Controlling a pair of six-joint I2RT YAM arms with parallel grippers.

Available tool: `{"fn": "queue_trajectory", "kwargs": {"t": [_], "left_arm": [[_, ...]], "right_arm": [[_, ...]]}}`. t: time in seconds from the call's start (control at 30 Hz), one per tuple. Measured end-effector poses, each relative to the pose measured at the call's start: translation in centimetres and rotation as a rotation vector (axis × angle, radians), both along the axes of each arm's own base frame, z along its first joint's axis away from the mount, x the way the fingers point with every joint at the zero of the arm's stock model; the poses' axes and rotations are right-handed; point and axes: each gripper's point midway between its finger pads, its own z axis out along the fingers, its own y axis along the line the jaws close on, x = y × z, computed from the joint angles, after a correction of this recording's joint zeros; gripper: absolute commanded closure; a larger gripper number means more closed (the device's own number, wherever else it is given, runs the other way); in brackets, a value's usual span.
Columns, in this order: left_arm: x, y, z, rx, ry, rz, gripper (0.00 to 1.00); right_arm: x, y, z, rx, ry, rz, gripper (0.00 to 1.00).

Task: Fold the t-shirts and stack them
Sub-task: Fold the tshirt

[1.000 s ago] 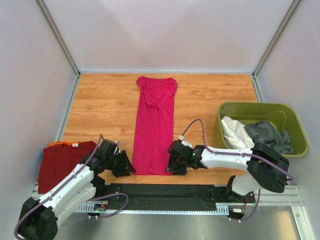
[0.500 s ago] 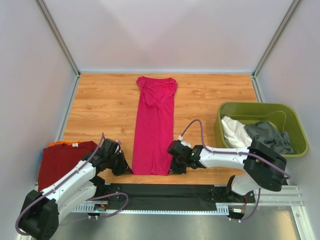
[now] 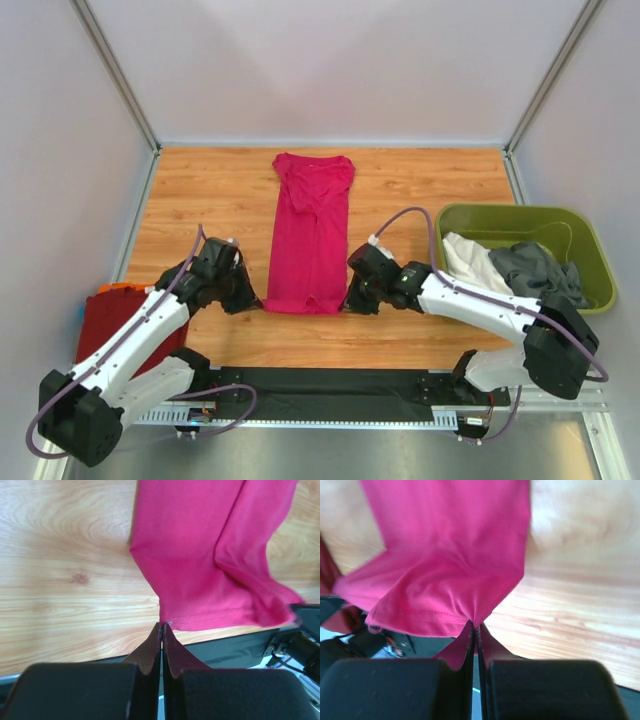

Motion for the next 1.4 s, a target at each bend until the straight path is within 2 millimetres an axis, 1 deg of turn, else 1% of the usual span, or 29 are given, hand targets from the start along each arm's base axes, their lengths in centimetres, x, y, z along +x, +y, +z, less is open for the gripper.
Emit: {"fn": "queue_trajectory", "kwargs": {"t": [0.1,0.2,0.3,0.37,0.43,0.5,0.6,0.7,0.77,0.9,1.03,1.13,1.2,1.3,1.4], "left_arm": [[1.1,-0.1,0.6,0.030,0.008,0.001,1.00],[2.9,-0.6,2.0,0.047,-0.009,-0.006,1.00],[5.3,-1.3,3.8,0.059,-0.052,-0.015,1.00],[6.6,-1.6,4.5,0.068,-0.071,-0.018,1.00],[7.9,-1.8,4.7,0.081,-0.078,-0.022,1.00],[8.8,-1.9,4.4,0.097,-0.071,-0.022,1.00],[10.0,-1.6,3.7,0.125,-0.051,-0.013,1.00],[11.4,-1.3,3.2,0.140,-0.036,-0.004,1.00],[12.6,-1.2,3.0,0.146,-0.028,0.001,1.00],[15.3,-1.8,3.1,0.146,-0.039,-0.010,1.00],[17.4,-2.4,2.7,0.144,-0.038,-0.026,1.00],[18.2,-2.3,1.8,0.143,-0.015,-0.025,1.00],[18.7,-2.1,1.1,0.143,0.002,-0.022,1.00],[19.6,-1.9,-0.1,0.148,0.032,-0.015,1.00],[20.2,-1.9,-1.0,0.148,0.050,-0.015,1.00]], "right_arm": [[2.3,-0.1,1.9,0.021,-0.046,-0.007,1.00],[4.8,-0.5,3.3,0.033,-0.077,-0.013,1.00],[7.0,-0.8,3.9,0.021,-0.092,-0.010,1.00],[8.6,-0.6,4.2,0.012,-0.104,0.001,1.00],[10.1,-0.2,4.7,0.014,-0.118,0.017,1.00],[11.3,0.0,5.0,0.019,-0.125,0.031,1.00],[13.0,-0.2,4.8,0.014,-0.123,0.043,1.00],[14.5,-0.7,4.1,0.012,-0.106,0.048,1.00],[15.5,-0.8,3.7,0.014,-0.092,0.052,1.00],[17.5,-0.8,3.1,0.019,-0.068,0.063,1.00],[18.7,-0.5,2.6,0.017,-0.056,0.078,1.00],[19.6,0.0,2.1,0.019,-0.045,0.085,1.00],[20.2,0.0,1.4,0.014,-0.027,0.089,1.00],[20.8,-0.2,0.2,0.003,0.001,0.088,1.00],[21.3,-0.4,-0.6,-0.004,0.027,0.086,1.00]]}}
